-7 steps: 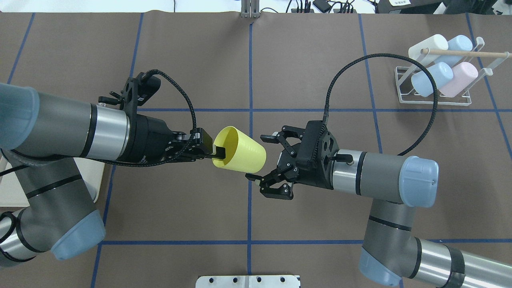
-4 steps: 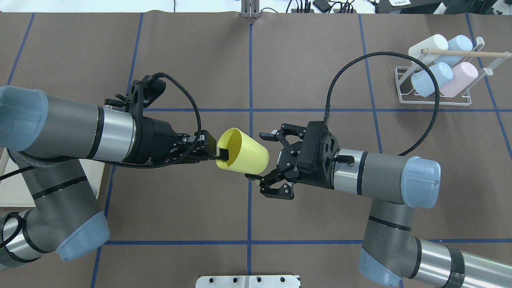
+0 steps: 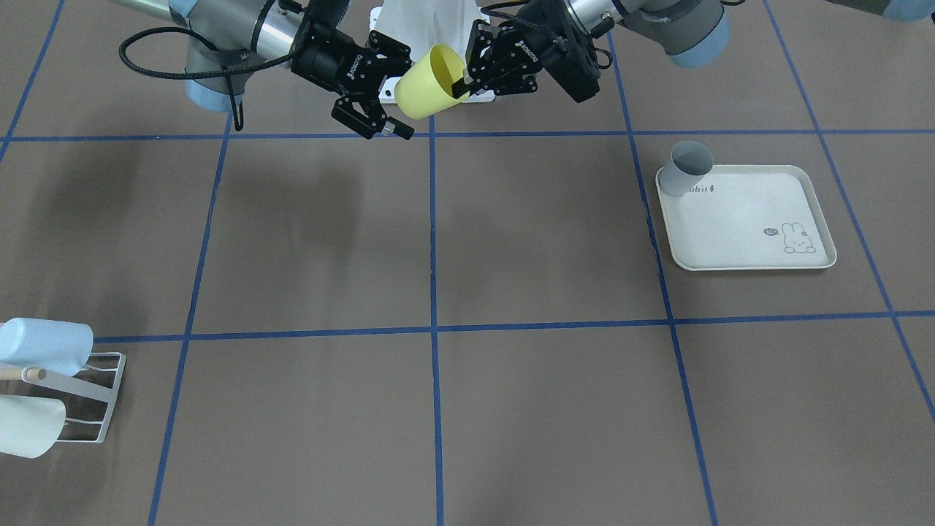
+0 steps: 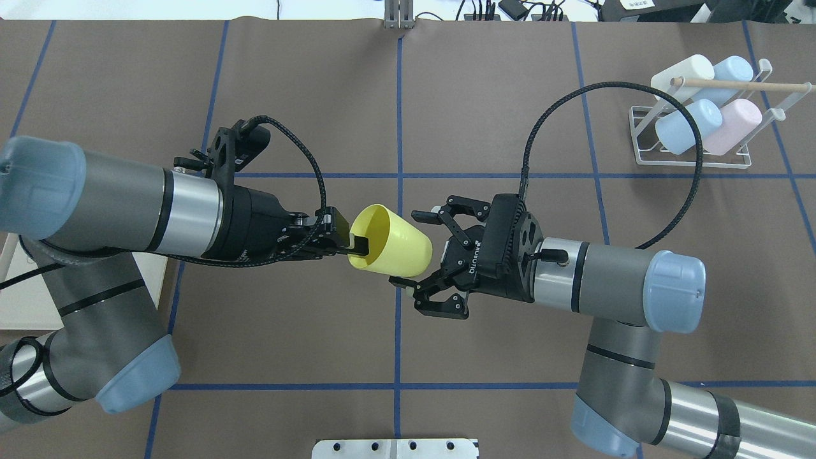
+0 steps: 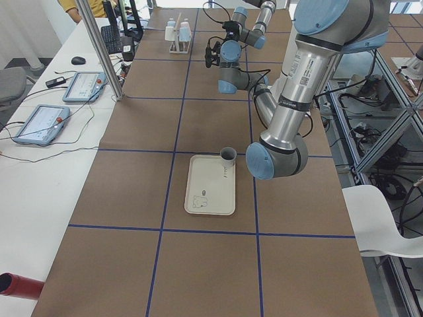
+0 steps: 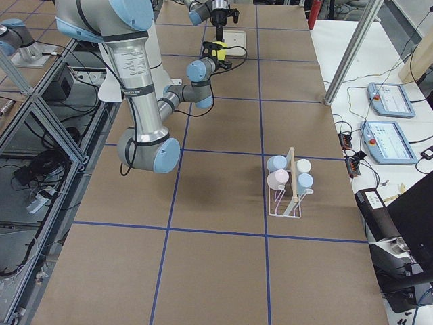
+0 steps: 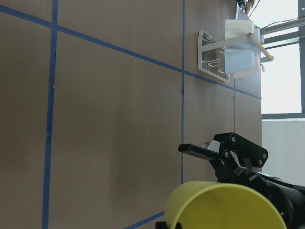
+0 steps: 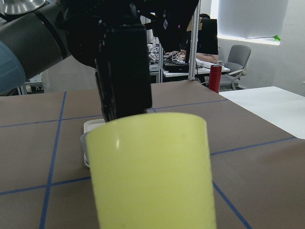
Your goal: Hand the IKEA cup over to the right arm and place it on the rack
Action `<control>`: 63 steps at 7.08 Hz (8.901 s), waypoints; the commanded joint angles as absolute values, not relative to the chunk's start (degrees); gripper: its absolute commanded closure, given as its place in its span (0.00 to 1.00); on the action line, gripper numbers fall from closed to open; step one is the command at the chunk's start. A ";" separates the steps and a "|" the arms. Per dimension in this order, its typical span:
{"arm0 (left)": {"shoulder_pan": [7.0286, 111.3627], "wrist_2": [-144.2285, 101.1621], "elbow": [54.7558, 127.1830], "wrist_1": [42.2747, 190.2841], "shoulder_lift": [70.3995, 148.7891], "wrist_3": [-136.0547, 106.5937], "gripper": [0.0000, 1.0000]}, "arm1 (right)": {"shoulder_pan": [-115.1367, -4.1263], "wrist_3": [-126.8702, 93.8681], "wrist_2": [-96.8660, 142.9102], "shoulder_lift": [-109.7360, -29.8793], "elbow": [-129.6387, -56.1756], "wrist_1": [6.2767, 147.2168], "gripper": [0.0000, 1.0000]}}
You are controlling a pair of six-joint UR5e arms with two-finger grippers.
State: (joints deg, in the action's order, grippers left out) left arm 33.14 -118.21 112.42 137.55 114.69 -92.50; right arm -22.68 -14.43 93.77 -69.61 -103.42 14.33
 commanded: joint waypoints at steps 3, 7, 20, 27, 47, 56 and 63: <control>33.13 -118.21 111.53 137.55 115.40 -92.37 1.00 | -22.68 -14.41 93.87 -69.52 -103.53 13.89 0.09; 33.22 -118.21 112.06 137.64 115.40 -92.29 0.57 | -23.03 -14.41 93.60 -70.05 -104.15 13.89 0.71; 41.57 -118.21 113.47 136.93 104.68 -75.59 0.00 | -61.74 29.23 104.95 -89.08 -110.31 53.88 1.00; 41.31 -118.12 114.35 136.93 104.24 -76.03 0.00 | -68.83 76.96 82.40 -94.66 -105.21 60.02 1.00; 40.87 -118.13 114.43 137.20 103.54 -76.29 0.00 | -51.59 84.38 57.66 -90.36 -95.98 60.29 0.41; 44.54 -118.83 119.71 136.85 92.14 -66.40 0.00 | -51.77 62.40 68.60 -89.56 -101.06 60.20 0.00; 47.11 -108.72 113.49 143.84 73.14 -45.97 0.00 | -51.68 -11.51 108.75 -93.07 -104.50 38.28 0.00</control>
State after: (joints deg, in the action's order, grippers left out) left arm 47.58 -109.41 115.68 140.45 75.25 -46.08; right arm -51.69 -0.76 102.03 -92.04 -104.47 44.66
